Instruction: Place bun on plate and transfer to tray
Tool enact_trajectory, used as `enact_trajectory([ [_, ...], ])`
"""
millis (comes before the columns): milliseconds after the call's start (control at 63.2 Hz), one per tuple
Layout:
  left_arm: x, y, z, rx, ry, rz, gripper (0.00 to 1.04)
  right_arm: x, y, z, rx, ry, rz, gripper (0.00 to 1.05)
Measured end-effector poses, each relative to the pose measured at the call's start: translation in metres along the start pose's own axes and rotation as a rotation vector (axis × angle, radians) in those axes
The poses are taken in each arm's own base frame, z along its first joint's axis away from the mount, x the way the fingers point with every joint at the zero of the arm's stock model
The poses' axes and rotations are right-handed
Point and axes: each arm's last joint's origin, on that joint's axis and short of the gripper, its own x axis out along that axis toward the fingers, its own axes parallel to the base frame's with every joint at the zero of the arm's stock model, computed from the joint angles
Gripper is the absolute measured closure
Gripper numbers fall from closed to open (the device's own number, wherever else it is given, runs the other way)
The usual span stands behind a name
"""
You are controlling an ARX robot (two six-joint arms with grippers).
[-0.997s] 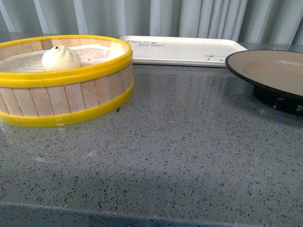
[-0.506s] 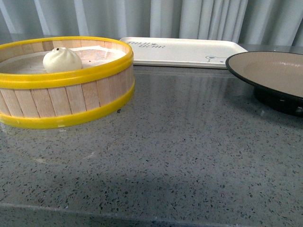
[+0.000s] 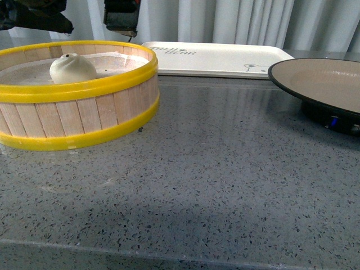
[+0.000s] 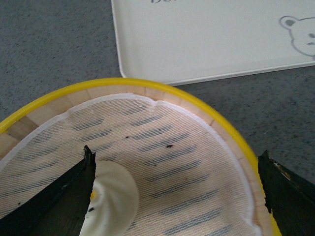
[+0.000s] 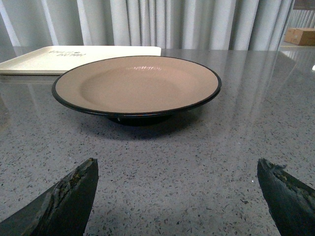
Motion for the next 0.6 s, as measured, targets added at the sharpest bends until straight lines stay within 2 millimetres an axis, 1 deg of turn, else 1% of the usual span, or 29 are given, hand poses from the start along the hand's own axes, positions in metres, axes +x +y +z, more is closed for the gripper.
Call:
enact_trajectory([
  [95,0.003,0.013,-0.001,-0.011,0.009,0.035,0.07,0.0,0.0,0.0,0.0,0.0,0.0,0.08],
  [253,0.004,0.025,-0.003,-0.008,0.039,0.072,0.07,0.0,0.0,0.0,0.0,0.0,0.0,0.08],
  [427,0.003,0.03,-0.01,-0.014,0.105,0.044,0.07,0.0,0.0,0.0,0.0,0.0,0.0,0.08],
  [601,0.0,0.03,-0.01,-0.016,0.12,0.02,0.07,0.0,0.0,0.0,0.0,0.0,0.0,0.08],
])
